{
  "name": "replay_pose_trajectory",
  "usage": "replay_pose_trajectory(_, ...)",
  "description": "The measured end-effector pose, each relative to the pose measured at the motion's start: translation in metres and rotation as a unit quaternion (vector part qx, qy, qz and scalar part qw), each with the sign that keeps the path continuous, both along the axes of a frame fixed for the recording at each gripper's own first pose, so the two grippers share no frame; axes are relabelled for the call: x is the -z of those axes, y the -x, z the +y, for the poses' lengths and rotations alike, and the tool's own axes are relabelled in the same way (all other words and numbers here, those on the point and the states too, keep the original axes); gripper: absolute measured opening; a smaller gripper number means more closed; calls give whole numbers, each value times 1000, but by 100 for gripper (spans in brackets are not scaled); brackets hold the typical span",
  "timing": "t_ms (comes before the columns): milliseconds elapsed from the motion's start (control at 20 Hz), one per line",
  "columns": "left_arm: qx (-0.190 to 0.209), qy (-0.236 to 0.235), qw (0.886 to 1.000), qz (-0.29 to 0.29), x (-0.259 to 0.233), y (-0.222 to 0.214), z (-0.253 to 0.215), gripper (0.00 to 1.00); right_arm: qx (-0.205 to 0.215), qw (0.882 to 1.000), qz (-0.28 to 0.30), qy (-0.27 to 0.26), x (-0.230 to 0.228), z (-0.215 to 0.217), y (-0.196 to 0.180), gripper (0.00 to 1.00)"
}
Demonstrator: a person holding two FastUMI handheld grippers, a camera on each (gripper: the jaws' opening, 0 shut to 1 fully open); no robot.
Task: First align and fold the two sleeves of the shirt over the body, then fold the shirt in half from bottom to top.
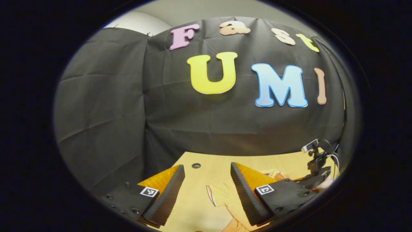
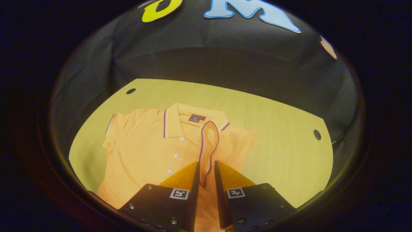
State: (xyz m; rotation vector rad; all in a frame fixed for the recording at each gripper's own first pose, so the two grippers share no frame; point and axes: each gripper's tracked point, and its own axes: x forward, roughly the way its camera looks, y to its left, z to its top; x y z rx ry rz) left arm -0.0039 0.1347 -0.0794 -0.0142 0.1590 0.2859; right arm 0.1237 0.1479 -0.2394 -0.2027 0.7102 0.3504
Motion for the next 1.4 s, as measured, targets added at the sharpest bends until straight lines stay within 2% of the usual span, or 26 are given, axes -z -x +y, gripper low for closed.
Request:
replay_pose_trajectory(100, 10, 1, 1000, 10, 17, -11, 3, 94, 4, 1000, -17, -12, -18, 0, 5, 29)
replay_pose_trajectory(150, 16, 2, 1000, 17, 28, -16, 3, 96, 6, 999, -26, -19, -28, -1, 9, 29)
replay_pose_trajectory(300, 37, 10, 998, 42, 69, -39, 6, 94, 15, 998, -51, -36, -58, -7, 23, 28)
replay_pose_trajectory(350, 43, 13, 998, 51, 84, -48, 6, 96, 19, 997, -58, -41, -67, -9, 27, 28)
replay_pose_trajectory(400, 49, 15, 997, 60, 99, -57, 7, 92, 23, 996, -66, -47, -78, -12, 32, 28)
replay_pose_trajectory(450, 54, 17, 996, 69, 114, -65, 8, 96, 30, 995, -73, -53, -87, -15, 38, 28)
replay_pose_trajectory(550, 64, 23, 994, 89, 146, -81, 10, 94, 44, 993, -87, -66, -109, -22, 51, 28)
replay_pose_trajectory(700, 72, 38, 990, 115, 192, -105, 13, 96, 68, 988, -105, -87, -137, -34, 69, 28)
replay_pose_trajectory(750, 73, 42, 989, 122, 205, -110, 14, 96, 76, 986, -112, -94, -146, -39, 79, 28)
replay_pose_trajectory(800, 75, 44, 987, 132, 219, -115, 15, 92, 85, 984, -118, -99, -156, -43, 87, 28)
replay_pose_trajectory(1000, 72, 53, 981, 170, 272, -131, 23, 94, 125, 975, -134, -125, -187, -60, 114, 28)
replay_pose_trajectory(1050, 71, 57, 979, 181, 284, -133, 24, 96, 134, 973, -138, -131, -192, -64, 120, 24)
replay_pose_trajectory(1100, 68, 61, 977, 191, 295, -134, 25, 96, 141, 970, -141, -135, -197, -67, 123, 28)
replay_pose_trajectory(1150, 65, 66, 975, 200, 305, -136, 27, 92, 149, 969, -146, -136, -200, -72, 128, 28)
replay_pose_trajectory(1250, 57, 73, 972, 217, 323, -138, 31, 97, 159, 967, -150, -134, -205, -78, 131, 28)
replay_pose_trajectory(1400, 43, 83, 967, 235, 345, -139, 35, 97, 166, 967, -150, -124, -206, -89, 143, 28)
